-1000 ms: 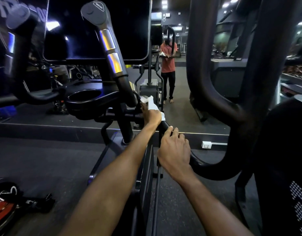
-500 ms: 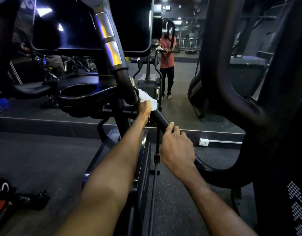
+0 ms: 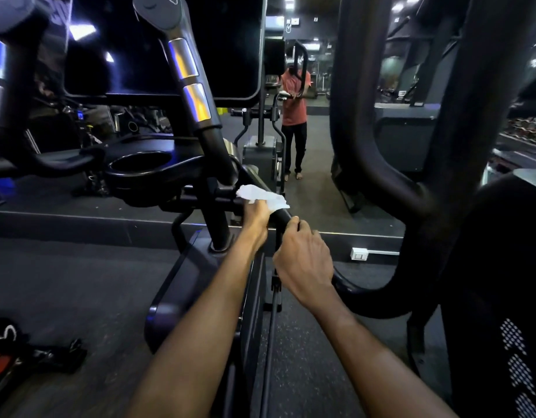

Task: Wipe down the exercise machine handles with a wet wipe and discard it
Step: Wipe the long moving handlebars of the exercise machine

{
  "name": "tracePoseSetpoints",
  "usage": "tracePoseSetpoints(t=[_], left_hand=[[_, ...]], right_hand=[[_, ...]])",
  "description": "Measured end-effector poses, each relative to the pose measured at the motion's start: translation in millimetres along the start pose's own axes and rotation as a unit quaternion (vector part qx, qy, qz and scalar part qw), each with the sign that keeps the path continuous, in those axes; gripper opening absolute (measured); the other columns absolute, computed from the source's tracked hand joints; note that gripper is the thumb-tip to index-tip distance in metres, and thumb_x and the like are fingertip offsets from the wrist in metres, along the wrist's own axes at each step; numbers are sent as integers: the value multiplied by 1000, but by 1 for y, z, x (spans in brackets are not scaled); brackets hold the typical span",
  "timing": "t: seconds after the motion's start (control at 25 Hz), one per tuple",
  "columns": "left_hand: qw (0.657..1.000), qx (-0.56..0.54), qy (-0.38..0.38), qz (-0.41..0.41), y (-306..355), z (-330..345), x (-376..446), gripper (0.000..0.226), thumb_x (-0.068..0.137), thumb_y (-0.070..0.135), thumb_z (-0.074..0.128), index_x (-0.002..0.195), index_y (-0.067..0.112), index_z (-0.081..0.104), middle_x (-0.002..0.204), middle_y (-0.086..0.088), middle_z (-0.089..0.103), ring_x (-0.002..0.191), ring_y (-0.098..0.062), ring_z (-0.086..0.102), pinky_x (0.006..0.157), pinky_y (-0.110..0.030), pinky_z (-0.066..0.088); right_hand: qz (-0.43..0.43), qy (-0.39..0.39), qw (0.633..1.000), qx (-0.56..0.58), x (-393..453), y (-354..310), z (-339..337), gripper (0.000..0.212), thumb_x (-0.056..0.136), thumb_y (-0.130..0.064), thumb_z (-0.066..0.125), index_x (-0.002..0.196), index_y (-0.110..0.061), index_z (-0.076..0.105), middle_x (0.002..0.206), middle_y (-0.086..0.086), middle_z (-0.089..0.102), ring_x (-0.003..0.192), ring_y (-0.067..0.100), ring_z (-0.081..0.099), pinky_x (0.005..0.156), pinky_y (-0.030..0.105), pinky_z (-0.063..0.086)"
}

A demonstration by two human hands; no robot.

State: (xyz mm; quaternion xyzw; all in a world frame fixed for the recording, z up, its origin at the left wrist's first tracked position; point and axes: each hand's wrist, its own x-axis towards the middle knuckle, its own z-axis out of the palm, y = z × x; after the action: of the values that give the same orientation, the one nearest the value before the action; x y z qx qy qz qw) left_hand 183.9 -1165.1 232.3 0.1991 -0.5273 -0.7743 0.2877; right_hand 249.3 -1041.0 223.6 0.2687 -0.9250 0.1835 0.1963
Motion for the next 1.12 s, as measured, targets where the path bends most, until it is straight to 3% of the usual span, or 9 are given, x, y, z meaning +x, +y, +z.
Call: tracePoseSetpoints(t=[0.16, 0.28, 0.48, 0.56, 0.64, 0.76, 0.88, 1.04, 1.12], left_hand=[[988, 120, 21, 94, -3, -9, -51, 12, 85, 18, 49, 76, 20, 57, 75, 6, 60, 76, -14, 55, 57, -15, 44], [971, 185, -36, 146, -2, -10, -89, 18, 91, 3, 51, 97, 17, 60, 92, 1, 62, 86, -14, 56, 76, -28, 47], [960, 261, -100, 22, -6, -9, -175, 41, 106, 16, 34, 146, 4, 36, 117, 6, 47, 105, -9, 50, 86, -19, 48], [960, 251, -121, 19, -5, -2, -209, 34, 106, 21, 33, 138, 14, 44, 116, 9, 48, 105, -6, 51, 89, -15, 48], [956, 241, -164, 27, 1, 14, -238, 19, 106, 22, 35, 104, 26, 53, 97, 12, 52, 87, 1, 53, 70, -5, 48], [942, 236, -183, 152, 5, 47, -267, 24, 104, 8, 39, 85, 19, 48, 83, 3, 50, 71, 5, 50, 68, -16, 46], [946, 179, -121, 242, 15, 81, -282, 27, 101, 24, 39, 75, 25, 46, 74, 12, 50, 65, 8, 48, 69, -25, 43], [962, 147, -58, 224, 20, 107, -281, 43, 89, 37, 42, 91, -2, 59, 91, -24, 64, 86, -30, 62, 86, -47, 52], [944, 219, -49, 241, 13, 109, -278, 33, 88, 29, 46, 92, -3, 56, 90, -22, 63, 82, -26, 60, 81, -51, 51]], right_hand=[[56, 79, 967, 234, -6, 4, -16, 25, 86, -6, 48, 108, -9, 59, 100, 11, 67, 93, 31, 62, 80, 40, 48], [97, 130, 917, 364, -24, 8, -31, 27, 85, 2, 51, 107, -9, 61, 101, 7, 66, 97, 27, 61, 86, 40, 49], [13, 191, 869, 456, -81, 12, -56, 22, 87, -1, 57, 108, -7, 63, 107, 4, 63, 101, 22, 60, 88, 44, 51], [-8, 227, 852, 471, -98, 22, -74, 20, 87, 4, 57, 104, -3, 64, 103, 7, 65, 97, 23, 62, 83, 45, 52], [-36, 265, 837, 478, -113, 35, -94, 18, 87, 5, 58, 100, -5, 65, 96, 6, 66, 89, 20, 63, 79, 40, 53], [-36, 304, 796, 522, -128, 60, -131, 18, 87, -5, 55, 97, -18, 63, 86, 2, 66, 79, 19, 64, 72, 33, 52], [47, 315, 740, 592, -113, 86, -163, 21, 82, -7, 53, 91, -25, 60, 78, 7, 64, 71, 26, 62, 68, 41, 51], [116, 278, 751, 588, -96, 108, -179, 18, 83, -6, 56, 90, -22, 60, 79, 3, 63, 72, 21, 60, 68, 39, 51], [115, 235, 775, 576, -96, 113, -179, 20, 87, -8, 58, 87, -28, 58, 82, 3, 65, 73, 18, 62, 69, 36, 50]])
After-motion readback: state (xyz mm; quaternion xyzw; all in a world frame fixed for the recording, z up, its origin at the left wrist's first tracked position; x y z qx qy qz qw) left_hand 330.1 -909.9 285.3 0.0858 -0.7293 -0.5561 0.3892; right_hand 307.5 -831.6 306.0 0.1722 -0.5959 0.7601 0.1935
